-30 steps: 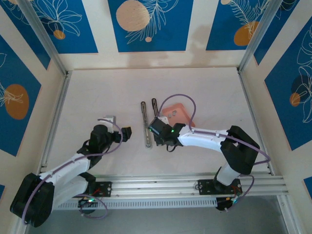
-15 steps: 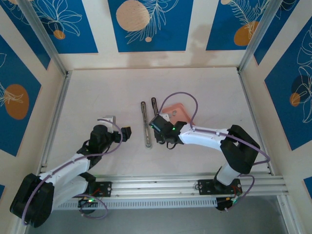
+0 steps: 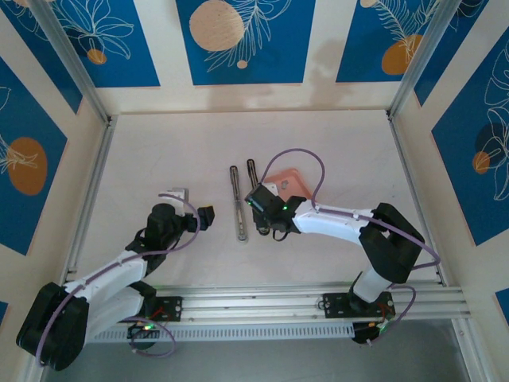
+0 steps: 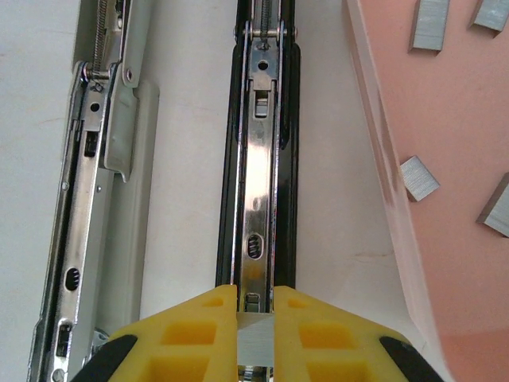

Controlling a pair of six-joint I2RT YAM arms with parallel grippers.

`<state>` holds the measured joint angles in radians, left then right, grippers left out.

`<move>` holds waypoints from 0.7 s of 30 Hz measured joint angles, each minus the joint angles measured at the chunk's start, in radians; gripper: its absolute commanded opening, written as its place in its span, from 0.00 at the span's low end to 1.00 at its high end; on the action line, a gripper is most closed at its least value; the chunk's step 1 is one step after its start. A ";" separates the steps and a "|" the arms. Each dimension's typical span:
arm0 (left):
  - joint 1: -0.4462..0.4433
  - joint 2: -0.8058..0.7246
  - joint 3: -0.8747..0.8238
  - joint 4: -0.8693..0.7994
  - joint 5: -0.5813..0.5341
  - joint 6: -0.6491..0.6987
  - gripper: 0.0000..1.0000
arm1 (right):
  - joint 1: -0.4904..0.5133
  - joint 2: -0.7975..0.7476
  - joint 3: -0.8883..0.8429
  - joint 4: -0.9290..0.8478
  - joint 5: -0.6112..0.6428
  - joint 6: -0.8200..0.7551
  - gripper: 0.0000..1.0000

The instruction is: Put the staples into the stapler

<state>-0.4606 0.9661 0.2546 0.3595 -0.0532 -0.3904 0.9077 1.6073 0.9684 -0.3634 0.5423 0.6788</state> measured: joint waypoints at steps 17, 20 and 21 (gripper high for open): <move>0.000 0.006 0.000 0.000 0.000 0.000 1.00 | 0.000 0.020 -0.002 0.008 -0.019 0.000 0.16; 0.000 0.006 0.000 0.000 0.000 0.000 1.00 | 0.001 0.020 -0.008 0.007 -0.019 0.000 0.16; 0.000 0.006 0.000 0.001 0.000 0.000 1.00 | 0.001 0.020 -0.011 0.008 -0.019 0.000 0.16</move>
<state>-0.4610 0.9726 0.2546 0.3603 -0.0532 -0.3904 0.9089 1.6272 0.9577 -0.3557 0.5228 0.6792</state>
